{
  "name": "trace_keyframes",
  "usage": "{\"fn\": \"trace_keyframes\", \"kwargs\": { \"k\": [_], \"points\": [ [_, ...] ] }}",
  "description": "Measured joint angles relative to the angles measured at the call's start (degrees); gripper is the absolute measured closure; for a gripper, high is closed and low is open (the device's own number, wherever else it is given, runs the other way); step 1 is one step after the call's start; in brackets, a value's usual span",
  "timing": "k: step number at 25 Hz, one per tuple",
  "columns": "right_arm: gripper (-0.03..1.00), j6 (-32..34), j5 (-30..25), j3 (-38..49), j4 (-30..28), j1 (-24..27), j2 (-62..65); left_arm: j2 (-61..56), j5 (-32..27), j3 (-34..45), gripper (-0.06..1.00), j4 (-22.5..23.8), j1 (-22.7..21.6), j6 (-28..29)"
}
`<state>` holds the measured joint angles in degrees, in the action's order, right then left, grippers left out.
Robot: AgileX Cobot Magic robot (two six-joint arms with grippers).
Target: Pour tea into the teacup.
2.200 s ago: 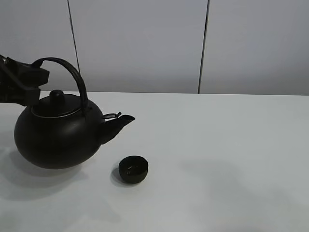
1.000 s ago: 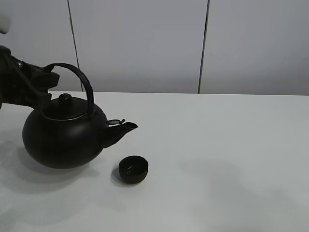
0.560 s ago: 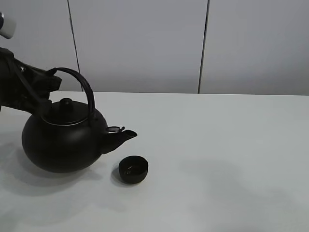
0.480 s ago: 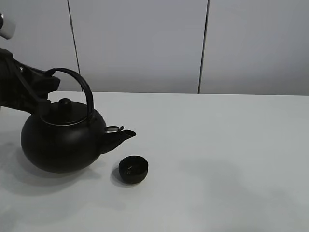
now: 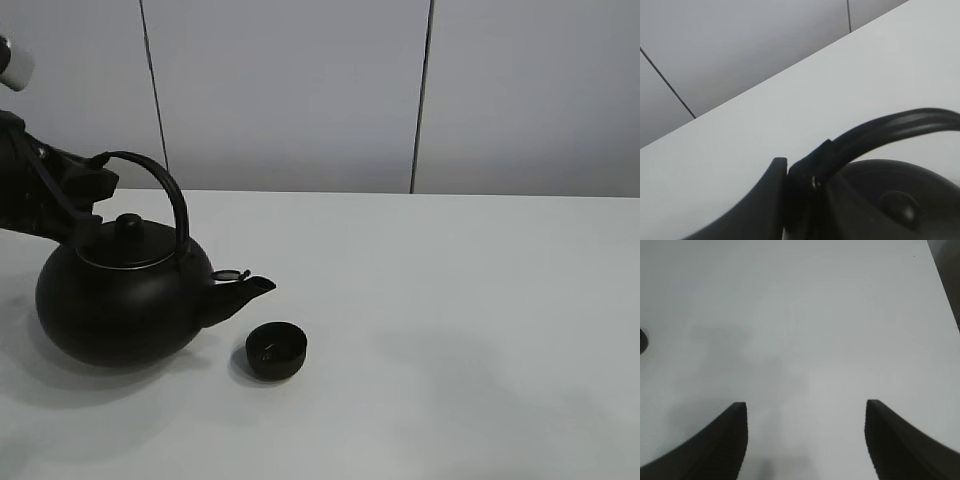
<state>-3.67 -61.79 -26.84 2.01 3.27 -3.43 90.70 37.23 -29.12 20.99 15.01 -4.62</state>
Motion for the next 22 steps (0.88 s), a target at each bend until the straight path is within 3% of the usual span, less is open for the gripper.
{"fn": "trace_keyframes", "kwargs": {
  "k": [22],
  "points": [
    [0.5, 0.0, -0.1, 0.0, 0.0, 0.0, 0.0, 0.0, -0.2, -0.2, 0.82, 0.0, 0.0, -4.7]
  ]
}}
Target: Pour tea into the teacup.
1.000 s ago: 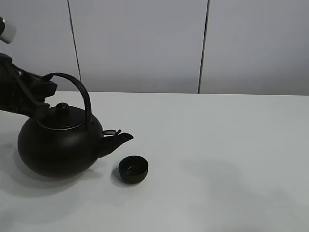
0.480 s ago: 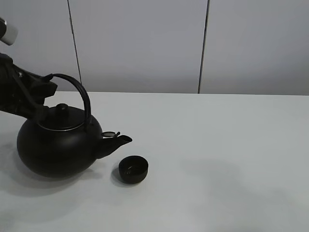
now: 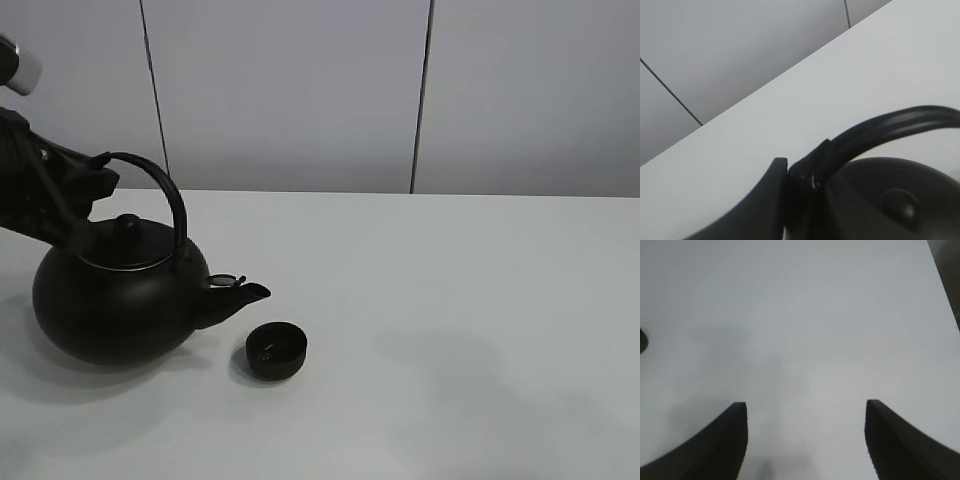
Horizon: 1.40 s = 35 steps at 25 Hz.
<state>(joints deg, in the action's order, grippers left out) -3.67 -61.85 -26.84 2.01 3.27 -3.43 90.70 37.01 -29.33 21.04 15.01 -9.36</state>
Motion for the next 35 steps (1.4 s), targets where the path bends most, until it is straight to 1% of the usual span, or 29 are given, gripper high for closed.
{"fn": "trace_keyframes", "kwargs": {
  "k": [4, 11, 24, 35],
  "points": [
    [0.5, 0.0, 0.0, 0.0, 0.0, 0.0, 0.0, 0.0, -2.4, -1.7, 0.82, 0.0, 0.0, 0.0],
    [0.5, 0.0, 0.0, 0.0, 0.0, 0.0, 0.0, 0.0, -4.0, -2.2, 0.82, 0.0, 0.0, -0.1],
    [0.5, 0.0, 0.0, 0.0, 0.0, 0.0, 0.0, 0.0, -4.1, -2.2, 0.82, 0.0, 0.0, -4.8],
    [0.5, 0.0, 0.0, 0.0, 0.0, 0.0, 0.0, 0.0, -4.1, -2.2, 0.82, 0.0, 0.0, -5.5]
  ]
}}
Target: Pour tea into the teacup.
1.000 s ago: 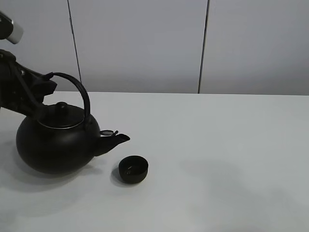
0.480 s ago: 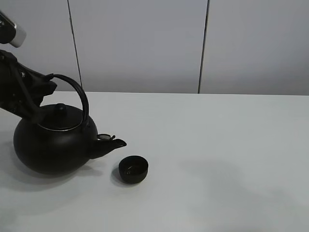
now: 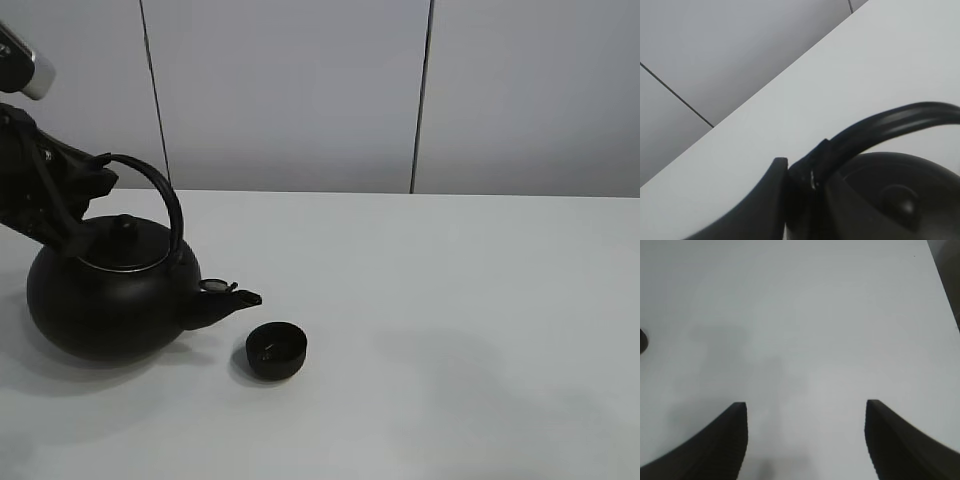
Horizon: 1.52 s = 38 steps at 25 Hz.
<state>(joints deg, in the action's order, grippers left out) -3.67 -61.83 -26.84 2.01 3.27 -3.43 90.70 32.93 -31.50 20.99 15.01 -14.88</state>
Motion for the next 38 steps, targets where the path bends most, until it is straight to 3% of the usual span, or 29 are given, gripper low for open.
{"fn": "trace_keyframes", "kwargs": {
  "k": [8, 38],
  "points": [
    [0.5, 0.0, 0.0, 0.0, 0.0, 0.0, 0.0, 0.0, 0.0, 0.0, 0.82, 0.0, 0.0, -2.7],
    [0.5, 0.0, 0.0, 0.0, 0.0, 0.0, 0.0, 0.0, 0.0, 0.0, 0.82, 0.0, 0.0, -3.1]
  ]
}}
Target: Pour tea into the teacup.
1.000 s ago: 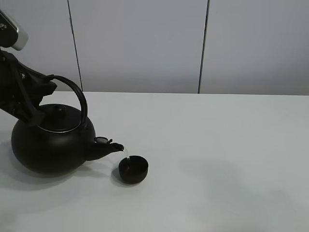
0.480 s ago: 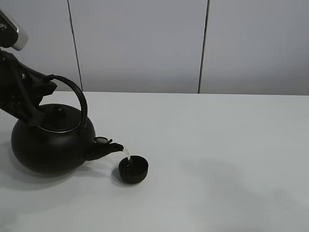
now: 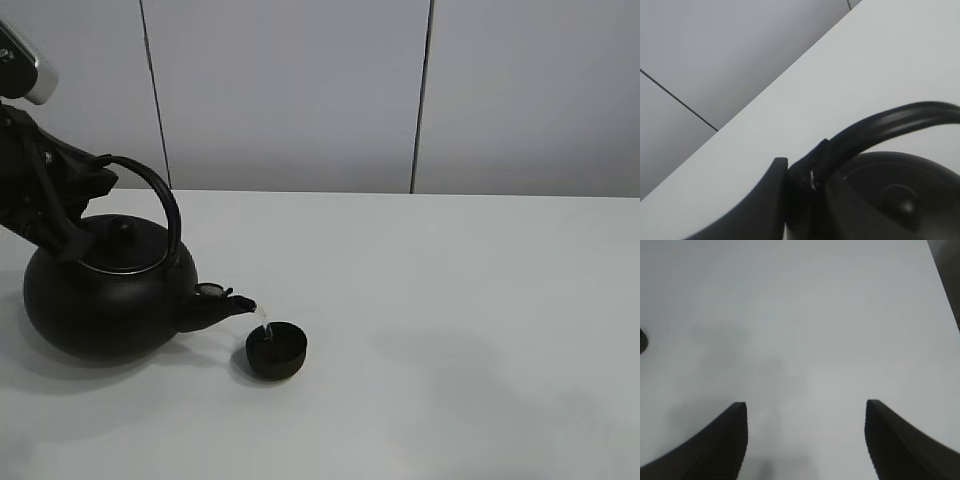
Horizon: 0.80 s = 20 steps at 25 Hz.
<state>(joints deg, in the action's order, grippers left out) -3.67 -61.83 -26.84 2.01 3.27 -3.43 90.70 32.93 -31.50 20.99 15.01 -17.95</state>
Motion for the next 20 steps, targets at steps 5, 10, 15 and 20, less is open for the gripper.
{"fn": "trace_keyframes", "kwargs": {
  "k": [5, 10, 15, 20],
  "points": [
    [0.5, 0.0, 0.0, 0.0, 0.0, 0.0, 0.0, 0.0, 0.0, 0.0, 0.82, 0.0, 0.0, 5.5],
    [0.5, 0.0, 0.1, 0.0, 0.0, 0.0, 0.0, 0.0, 0.0, 0.0, 0.82, 0.1, 0.0, 17.3],
    [0.5, 0.0, 0.0, 0.0, 0.0, 0.0, 0.0, 0.0, 2.1, 0.0, 0.82, 0.2, 0.0, 24.2],
    [0.5, 0.0, 0.0, 0.0, 0.0, 0.0, 0.0, 0.0, 6.1, 1.2, 0.82, 0.2, 0.0, 25.7]
  ]
}}
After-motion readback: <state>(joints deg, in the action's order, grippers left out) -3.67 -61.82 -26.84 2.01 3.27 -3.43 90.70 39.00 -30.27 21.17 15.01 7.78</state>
